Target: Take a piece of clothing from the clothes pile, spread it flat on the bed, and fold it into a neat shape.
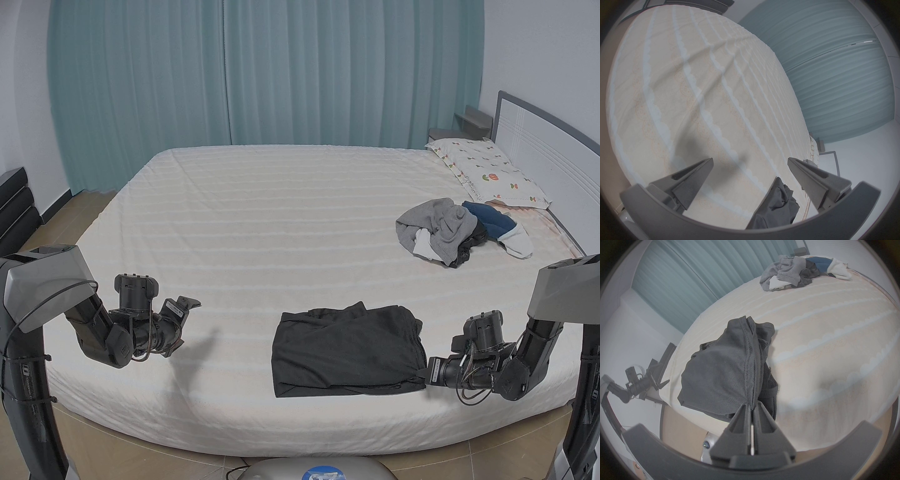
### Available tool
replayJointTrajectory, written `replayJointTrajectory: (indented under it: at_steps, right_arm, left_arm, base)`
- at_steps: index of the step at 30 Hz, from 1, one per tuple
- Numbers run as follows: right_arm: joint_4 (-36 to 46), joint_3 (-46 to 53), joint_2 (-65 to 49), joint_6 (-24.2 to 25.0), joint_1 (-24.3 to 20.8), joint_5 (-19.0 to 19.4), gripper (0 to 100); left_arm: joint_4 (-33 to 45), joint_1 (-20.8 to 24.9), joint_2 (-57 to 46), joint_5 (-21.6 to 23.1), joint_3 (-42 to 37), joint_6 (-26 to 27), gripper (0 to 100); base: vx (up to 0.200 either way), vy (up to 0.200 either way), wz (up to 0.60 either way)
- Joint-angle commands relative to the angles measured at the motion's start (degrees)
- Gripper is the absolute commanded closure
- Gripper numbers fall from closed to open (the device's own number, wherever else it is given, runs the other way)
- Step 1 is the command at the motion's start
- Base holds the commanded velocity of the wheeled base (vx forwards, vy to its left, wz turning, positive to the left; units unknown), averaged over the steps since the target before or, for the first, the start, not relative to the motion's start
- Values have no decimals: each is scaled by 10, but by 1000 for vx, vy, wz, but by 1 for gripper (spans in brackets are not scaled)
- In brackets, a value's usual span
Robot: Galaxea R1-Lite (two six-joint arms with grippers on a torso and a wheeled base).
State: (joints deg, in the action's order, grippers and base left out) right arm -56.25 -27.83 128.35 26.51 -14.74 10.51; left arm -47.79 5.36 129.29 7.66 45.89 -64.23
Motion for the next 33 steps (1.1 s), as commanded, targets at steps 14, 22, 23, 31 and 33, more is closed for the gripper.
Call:
replayJointTrajectory:
  at_steps: [14,22,23,31,33]
  right_arm:
    - [-73,-48,6,42,28,3,0]
    - [-69,-184,90,157,36,1,0]
    - [-71,-197,102,161,42,1,0]
    - [-70,-224,115,193,52,9,0]
    - [-69,-224,115,196,52,10,0]
  left_arm:
    - [-3,1,1,-4,0,-3,0]
    - [-51,2,7,-4,-19,1,0]
    - [-58,3,10,-7,-21,1,0]
    - [-64,4,13,-12,-22,2,0]
    - [-64,4,13,-12,-22,2,0]
  base:
    - [0,0,0]
    - [125,0,0]
    - [0,0,0]
    - [0,0,0]
    - [0,0,0]
